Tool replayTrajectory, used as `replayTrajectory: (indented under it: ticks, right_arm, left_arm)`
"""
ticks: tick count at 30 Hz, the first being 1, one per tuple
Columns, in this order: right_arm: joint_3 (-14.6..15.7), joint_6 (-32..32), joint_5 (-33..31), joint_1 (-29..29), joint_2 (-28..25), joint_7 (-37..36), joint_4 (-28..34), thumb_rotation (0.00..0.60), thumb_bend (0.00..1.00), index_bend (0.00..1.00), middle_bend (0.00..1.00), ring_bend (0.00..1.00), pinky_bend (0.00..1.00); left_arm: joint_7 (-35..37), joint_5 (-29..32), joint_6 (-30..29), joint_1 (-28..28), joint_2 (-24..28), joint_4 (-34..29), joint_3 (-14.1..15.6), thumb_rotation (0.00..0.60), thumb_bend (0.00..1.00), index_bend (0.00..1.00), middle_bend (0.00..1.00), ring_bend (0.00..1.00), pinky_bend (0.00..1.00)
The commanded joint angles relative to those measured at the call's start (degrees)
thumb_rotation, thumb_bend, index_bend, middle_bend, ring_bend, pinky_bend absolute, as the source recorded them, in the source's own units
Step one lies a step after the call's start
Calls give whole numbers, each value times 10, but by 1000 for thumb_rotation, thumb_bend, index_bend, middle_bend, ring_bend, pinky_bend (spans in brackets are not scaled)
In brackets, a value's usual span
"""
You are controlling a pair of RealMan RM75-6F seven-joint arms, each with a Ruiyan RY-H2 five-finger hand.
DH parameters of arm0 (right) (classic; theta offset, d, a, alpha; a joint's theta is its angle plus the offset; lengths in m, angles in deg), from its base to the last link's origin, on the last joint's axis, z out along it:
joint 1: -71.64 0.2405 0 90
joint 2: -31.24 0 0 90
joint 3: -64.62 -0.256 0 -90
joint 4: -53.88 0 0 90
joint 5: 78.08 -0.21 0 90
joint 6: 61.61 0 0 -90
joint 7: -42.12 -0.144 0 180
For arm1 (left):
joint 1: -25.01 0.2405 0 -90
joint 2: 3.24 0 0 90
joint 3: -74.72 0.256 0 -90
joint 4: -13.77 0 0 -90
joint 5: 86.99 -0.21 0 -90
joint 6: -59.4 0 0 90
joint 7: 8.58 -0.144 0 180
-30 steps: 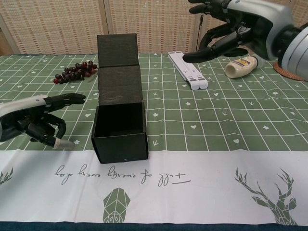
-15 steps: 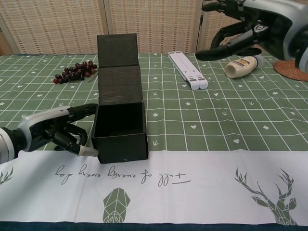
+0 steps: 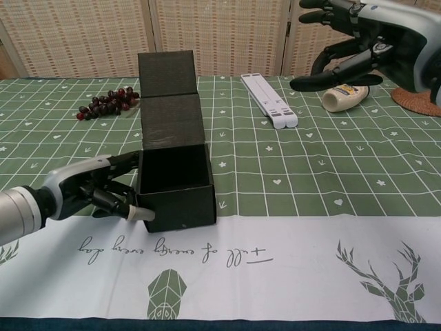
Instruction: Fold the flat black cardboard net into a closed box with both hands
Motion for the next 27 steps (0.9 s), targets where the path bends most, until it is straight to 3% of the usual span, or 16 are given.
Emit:
replayTrajectory:
  ticks: [1, 7, 16, 21, 27]
  right_arm:
    - [0, 1, 0, 0, 0, 0, -1, 600, 0, 0, 0, 553, 983]
    - [3, 2, -2, -3, 0, -4, -5, 600, 0, 0, 0, 552, 983]
    - [3, -17, -31, 5, 10, -1, -26, 600, 0, 0, 16, 553, 983]
    - [3, -51, -64, 21, 26, 4, -51, 600, 0, 0, 23, 553, 982]
    - [-18, -98, -119, 53, 48, 4, -89, 600, 0, 0, 43, 557, 982]
  left_arm:
    - [2, -2, 0, 0, -4, 3, -2, 600, 80, 0, 0, 640, 905]
    - [14, -8, -15, 8, -24, 21, -8, 600, 80, 19, 22, 662, 905]
    - [30, -10, -43, 21, -50, 51, -21, 600, 81, 289, 262, 694, 912]
    - [56, -34, -46, 22, -31, 42, -16, 600, 80, 316, 291, 695, 912]
    - [98, -80, -65, 23, 14, 10, -8, 600, 81, 322, 293, 695, 912]
